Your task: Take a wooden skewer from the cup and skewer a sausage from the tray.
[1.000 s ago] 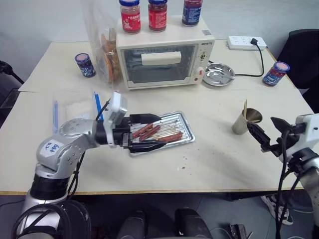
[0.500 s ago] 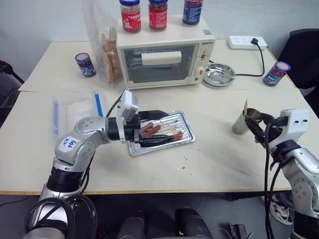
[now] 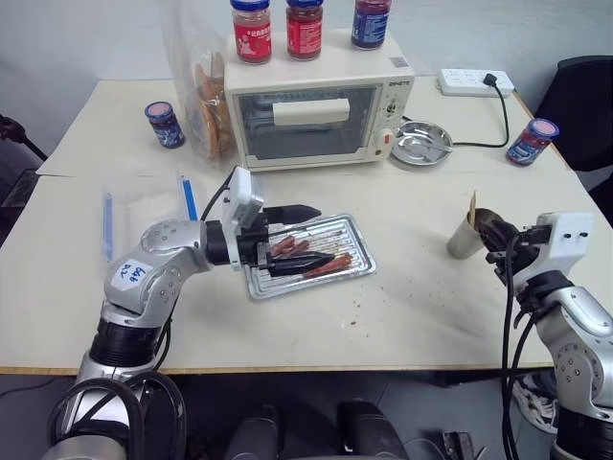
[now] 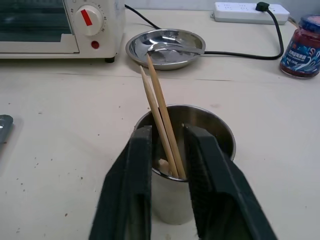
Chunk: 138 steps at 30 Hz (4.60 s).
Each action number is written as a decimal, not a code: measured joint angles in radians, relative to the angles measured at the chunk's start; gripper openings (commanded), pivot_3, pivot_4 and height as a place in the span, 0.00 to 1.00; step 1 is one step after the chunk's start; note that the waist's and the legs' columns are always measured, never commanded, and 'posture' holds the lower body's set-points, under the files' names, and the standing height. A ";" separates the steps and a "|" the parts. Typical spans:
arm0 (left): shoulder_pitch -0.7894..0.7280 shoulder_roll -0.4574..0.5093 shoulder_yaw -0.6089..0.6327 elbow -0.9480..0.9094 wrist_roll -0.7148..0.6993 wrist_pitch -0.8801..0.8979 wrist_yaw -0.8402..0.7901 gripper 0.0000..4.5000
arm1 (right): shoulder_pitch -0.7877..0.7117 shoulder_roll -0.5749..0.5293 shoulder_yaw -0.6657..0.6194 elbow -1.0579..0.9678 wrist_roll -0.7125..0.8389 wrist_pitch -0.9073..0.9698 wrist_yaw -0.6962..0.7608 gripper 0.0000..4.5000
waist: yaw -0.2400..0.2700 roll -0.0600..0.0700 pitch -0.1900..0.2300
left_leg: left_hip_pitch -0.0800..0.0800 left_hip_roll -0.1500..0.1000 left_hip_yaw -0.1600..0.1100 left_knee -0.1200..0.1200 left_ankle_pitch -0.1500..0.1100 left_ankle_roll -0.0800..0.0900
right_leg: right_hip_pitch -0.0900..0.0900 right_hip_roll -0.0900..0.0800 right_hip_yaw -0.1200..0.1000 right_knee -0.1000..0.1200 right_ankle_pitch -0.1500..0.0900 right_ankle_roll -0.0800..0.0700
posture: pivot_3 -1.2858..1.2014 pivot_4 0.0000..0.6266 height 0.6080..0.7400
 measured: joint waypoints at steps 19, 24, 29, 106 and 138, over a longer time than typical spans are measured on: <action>-0.027 0.044 0.002 0.085 0.019 -0.055 -0.096 1.00 | -0.195 -0.298 -0.243 -0.070 0.404 0.405 0.050 0.00 | -0.001 0.000 0.001 | -0.001 0.001 0.000 0.000 0.000 0.001 | 0.001 0.000 0.000 -0.001 0.000 0.000 | 0.52 0.24 1.00; -0.043 0.028 0.010 0.090 0.010 -0.040 -0.092 1.00 | -0.257 -0.310 -0.284 0.043 0.939 0.555 -0.057 0.00 | 0.001 -0.001 0.002 | -0.001 0.001 -0.001 0.001 0.000 0.001 | 0.001 0.000 -0.001 -0.002 0.000 0.000 | 0.52 0.24 1.00; -0.066 0.008 0.024 0.089 -0.006 -0.010 -0.073 1.00 | -0.293 -0.294 -0.160 0.084 1.341 0.471 -0.259 0.00 | -0.001 -0.001 0.002 | -0.003 0.001 -0.001 0.004 -0.001 0.003 | 0.001 -0.001 -0.001 -0.001 0.000 0.000 | 0.52 0.24 1.00; 0.093 0.253 0.287 -0.089 -0.187 0.188 0.001 0.00 | -0.567 -0.268 0.316 0.221 1.034 0.430 -0.082 0.49 | -0.026 0.000 0.004 | -0.007 0.001 -0.001 -0.001 -0.001 0.003 | -0.006 -0.001 -0.001 -0.004 0.000 0.000 | 0.52 0.24 1.00; 0.425 0.477 0.519 -0.344 -0.259 0.230 -0.014 0.00 | -0.740 -0.098 0.859 0.547 -0.258 -0.200 0.876 0.70 | -0.026 0.000 0.005 | -0.018 0.000 -0.002 0.004 0.000 0.000 | -0.018 -0.002 -0.002 0.001 0.000 0.000 | 0.52 0.24 1.00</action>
